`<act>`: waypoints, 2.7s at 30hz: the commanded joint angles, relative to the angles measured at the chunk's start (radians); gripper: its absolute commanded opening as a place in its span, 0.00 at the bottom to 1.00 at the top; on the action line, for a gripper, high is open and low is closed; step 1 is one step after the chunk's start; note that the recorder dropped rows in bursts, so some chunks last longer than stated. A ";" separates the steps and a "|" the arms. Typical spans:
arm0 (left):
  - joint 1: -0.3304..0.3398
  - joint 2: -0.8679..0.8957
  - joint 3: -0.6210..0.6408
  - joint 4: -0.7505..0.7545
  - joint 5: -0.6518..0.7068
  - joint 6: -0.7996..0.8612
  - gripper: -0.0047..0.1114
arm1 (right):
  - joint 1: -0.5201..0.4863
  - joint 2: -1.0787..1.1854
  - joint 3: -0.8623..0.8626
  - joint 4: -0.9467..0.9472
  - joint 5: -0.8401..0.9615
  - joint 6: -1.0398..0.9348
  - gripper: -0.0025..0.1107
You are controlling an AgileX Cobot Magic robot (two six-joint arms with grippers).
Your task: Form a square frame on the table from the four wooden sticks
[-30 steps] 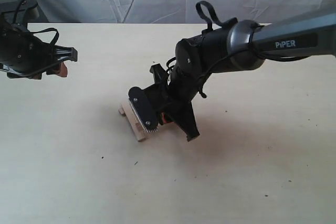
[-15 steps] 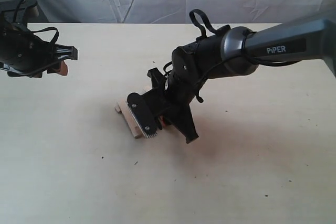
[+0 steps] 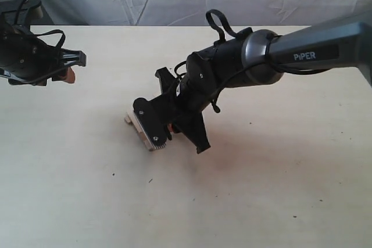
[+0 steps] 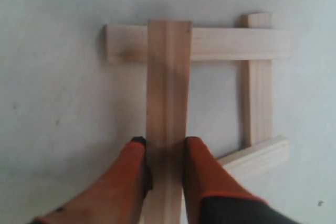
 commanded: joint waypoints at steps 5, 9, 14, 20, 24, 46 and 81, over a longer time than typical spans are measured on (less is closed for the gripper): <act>-0.005 -0.008 0.003 -0.008 -0.005 0.000 0.49 | 0.000 0.015 -0.003 0.001 -0.032 -0.002 0.02; -0.005 -0.008 0.003 -0.008 -0.005 0.000 0.49 | 0.000 0.015 -0.003 0.001 -0.024 0.006 0.14; -0.005 -0.008 0.003 -0.008 -0.005 0.000 0.49 | 0.000 0.015 -0.003 0.001 -0.025 0.006 0.40; -0.005 -0.008 0.003 -0.005 -0.007 0.000 0.49 | 0.000 -0.035 -0.003 0.001 -0.042 0.034 0.42; -0.005 -0.008 0.003 -0.005 -0.007 0.000 0.49 | -0.006 -0.110 -0.003 0.019 -0.085 0.228 0.42; -0.125 0.166 0.003 -0.160 -0.032 0.051 0.49 | -0.239 -0.023 -0.078 0.212 0.181 1.218 0.02; -0.026 0.212 0.003 -0.313 -0.016 0.209 0.49 | -0.188 0.156 -0.232 0.426 0.502 1.242 0.02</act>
